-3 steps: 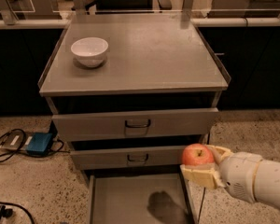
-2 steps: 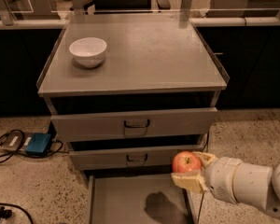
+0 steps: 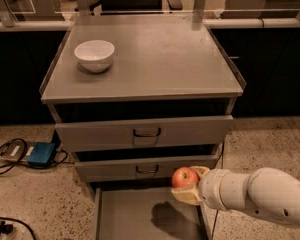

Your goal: Place apple into bottom drawer

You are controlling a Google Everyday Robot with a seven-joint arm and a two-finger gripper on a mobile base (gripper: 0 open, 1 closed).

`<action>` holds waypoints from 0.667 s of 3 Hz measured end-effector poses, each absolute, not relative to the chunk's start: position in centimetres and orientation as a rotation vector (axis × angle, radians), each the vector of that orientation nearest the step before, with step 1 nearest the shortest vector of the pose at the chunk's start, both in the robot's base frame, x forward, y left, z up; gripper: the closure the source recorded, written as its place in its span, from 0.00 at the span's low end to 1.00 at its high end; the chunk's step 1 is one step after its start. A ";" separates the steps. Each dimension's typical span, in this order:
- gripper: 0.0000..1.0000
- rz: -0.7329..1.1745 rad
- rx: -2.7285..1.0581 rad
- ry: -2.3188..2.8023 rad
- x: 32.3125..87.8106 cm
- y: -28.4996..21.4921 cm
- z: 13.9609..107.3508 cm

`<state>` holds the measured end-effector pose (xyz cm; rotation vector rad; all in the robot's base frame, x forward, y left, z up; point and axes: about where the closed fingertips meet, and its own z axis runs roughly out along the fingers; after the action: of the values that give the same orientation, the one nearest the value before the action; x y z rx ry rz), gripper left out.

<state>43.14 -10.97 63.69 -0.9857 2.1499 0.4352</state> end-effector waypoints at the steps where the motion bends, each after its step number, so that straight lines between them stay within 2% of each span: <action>1: 1.00 0.435 -0.986 2.150 43.1 -11.0 63.7; 2: 1.00 0.457 -0.982 2.170 43.9 -10.0 61.8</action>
Offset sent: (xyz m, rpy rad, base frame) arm 0.0303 0.0322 -0.0713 0.0273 0.0951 -0.0043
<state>43.95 -10.04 61.76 -0.9816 2.1697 0.4575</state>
